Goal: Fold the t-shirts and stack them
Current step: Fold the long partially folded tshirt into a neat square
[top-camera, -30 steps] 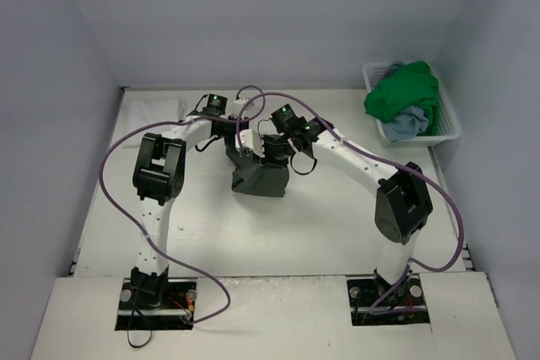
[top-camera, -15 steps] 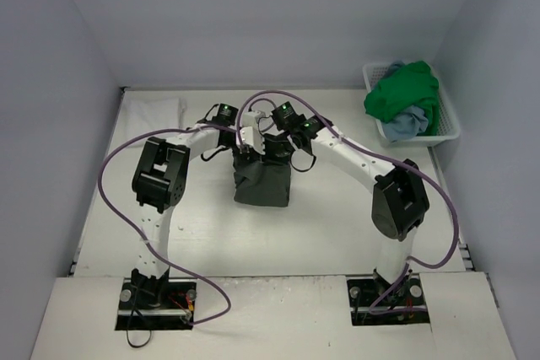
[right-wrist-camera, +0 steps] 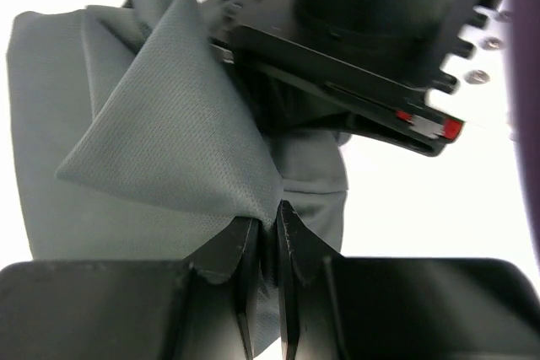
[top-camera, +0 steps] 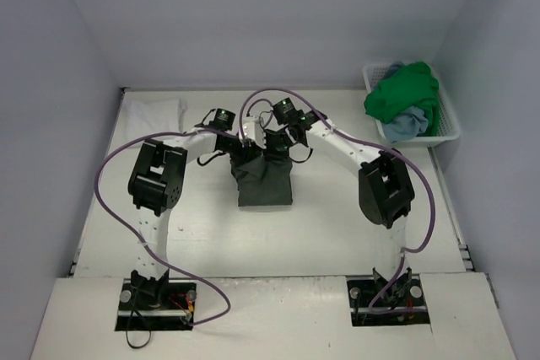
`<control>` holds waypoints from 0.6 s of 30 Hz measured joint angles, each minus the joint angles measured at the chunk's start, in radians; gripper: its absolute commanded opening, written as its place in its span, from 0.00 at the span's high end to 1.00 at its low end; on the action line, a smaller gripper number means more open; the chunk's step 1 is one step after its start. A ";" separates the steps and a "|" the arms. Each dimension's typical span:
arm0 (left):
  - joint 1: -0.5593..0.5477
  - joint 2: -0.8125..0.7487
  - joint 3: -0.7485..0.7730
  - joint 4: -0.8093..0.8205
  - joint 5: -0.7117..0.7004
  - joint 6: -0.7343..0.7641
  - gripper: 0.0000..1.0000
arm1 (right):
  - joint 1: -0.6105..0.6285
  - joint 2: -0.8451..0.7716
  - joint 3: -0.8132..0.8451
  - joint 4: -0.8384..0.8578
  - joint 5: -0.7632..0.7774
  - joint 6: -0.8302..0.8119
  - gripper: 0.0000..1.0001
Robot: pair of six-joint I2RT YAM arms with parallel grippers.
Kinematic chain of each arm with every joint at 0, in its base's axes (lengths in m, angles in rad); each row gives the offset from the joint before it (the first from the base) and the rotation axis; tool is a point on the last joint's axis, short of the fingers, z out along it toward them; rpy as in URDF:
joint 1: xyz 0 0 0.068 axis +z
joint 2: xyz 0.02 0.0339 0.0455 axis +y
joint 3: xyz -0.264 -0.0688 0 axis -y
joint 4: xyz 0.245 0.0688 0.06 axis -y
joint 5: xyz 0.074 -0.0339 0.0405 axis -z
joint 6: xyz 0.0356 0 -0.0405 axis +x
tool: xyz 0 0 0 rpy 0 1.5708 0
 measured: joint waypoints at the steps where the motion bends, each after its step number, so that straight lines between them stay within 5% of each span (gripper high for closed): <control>1: 0.000 -0.001 -0.002 0.000 0.001 0.000 0.95 | -0.006 0.012 0.010 -0.001 -0.001 -0.002 0.96; 18: -0.006 -0.017 -0.003 -0.029 -0.027 0.014 0.95 | -0.026 0.159 0.081 0.012 -0.030 0.003 0.92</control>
